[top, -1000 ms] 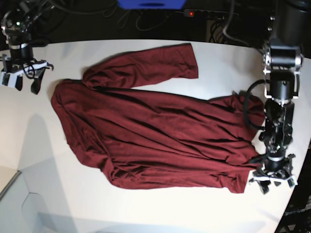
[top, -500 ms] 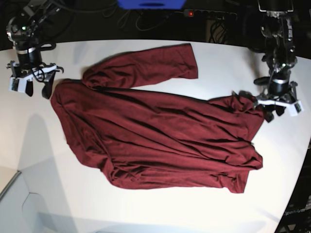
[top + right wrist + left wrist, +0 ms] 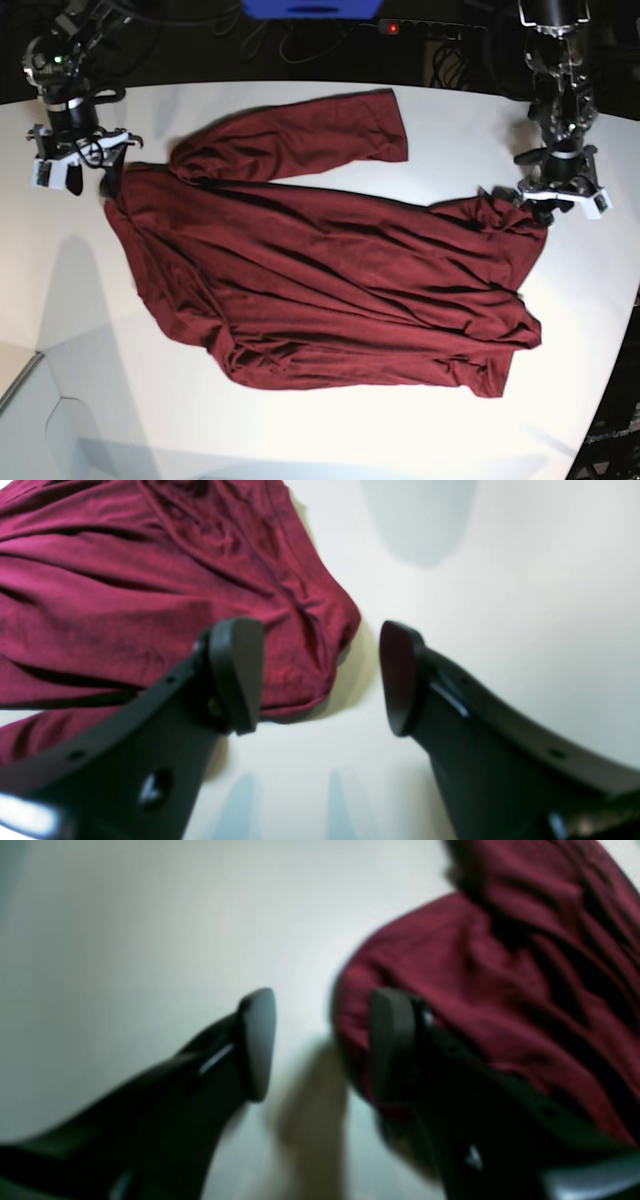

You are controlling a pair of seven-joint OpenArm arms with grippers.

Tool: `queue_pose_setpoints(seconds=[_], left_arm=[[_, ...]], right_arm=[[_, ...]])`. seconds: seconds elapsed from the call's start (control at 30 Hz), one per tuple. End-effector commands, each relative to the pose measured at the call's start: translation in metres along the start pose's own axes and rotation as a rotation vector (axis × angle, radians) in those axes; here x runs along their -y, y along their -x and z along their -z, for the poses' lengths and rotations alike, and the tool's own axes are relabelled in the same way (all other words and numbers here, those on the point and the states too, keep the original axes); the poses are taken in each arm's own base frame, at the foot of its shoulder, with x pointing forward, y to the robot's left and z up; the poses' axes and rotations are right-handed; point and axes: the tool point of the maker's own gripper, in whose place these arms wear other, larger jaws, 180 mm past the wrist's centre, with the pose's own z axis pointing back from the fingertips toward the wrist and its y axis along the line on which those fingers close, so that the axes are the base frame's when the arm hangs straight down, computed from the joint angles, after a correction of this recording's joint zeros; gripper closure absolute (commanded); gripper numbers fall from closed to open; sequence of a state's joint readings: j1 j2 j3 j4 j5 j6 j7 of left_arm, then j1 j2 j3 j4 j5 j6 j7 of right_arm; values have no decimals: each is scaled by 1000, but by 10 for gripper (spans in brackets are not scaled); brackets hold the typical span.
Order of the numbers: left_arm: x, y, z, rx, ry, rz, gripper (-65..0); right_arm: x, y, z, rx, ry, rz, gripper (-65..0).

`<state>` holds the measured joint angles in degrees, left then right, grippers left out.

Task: Layout the t-shirt on the table in an organized manner, then fold the t-shirt properly
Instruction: 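Move the left gripper to the shirt shoulder edge and grasp it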

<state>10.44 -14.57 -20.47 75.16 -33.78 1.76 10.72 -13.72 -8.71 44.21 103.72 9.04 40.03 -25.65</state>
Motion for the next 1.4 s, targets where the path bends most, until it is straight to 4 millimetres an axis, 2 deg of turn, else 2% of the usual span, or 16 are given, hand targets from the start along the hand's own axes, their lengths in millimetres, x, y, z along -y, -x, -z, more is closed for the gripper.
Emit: queue_pose_setpoints(seconds=[0.0, 0.1, 0.2, 0.47, 0.53, 0.73, 0.8, 0.97, 1.17, 1.27, 1.37], left_arm=[[-2, -15, 0, 45, -4, 9, -297], [15, -17, 6, 45, 31, 17, -297], [12, -3, 11, 6, 23, 20, -296], [11, 2, 19, -12, 10, 6, -290], [10, 2, 19, -12, 10, 9, -248], [9, 1, 20, -13, 8, 10, -5], [9, 0, 19, -8, 10, 10, 0], [33, -35, 7, 87, 76, 15, -1], [76, -102, -28, 269, 195, 30, -1], [89, -107, -41, 255, 233, 48, -1], [87, -118, -54, 272, 232, 50, -1]], right_arm=[[2, -11, -3, 45, 0, -4, -369], [4, -11, -4, 45, 5, -5, -369], [4, -11, -4, 43, 7, -4, -369], [5, -11, -4, 44, 9, -6, -369], [5, -11, -4, 44, 9, -6, -369], [5, -11, -4, 44, 9, -6, -369], [5, -12, -4, 46, 9, -7, -369], [5, -12, -4, 46, 9, -7, -369], [5, -12, -4, 46, 9, -7, -369], [5, -12, -4, 46, 9, -7, -369], [6, -13, -4, 50, 9, -11, -369]])
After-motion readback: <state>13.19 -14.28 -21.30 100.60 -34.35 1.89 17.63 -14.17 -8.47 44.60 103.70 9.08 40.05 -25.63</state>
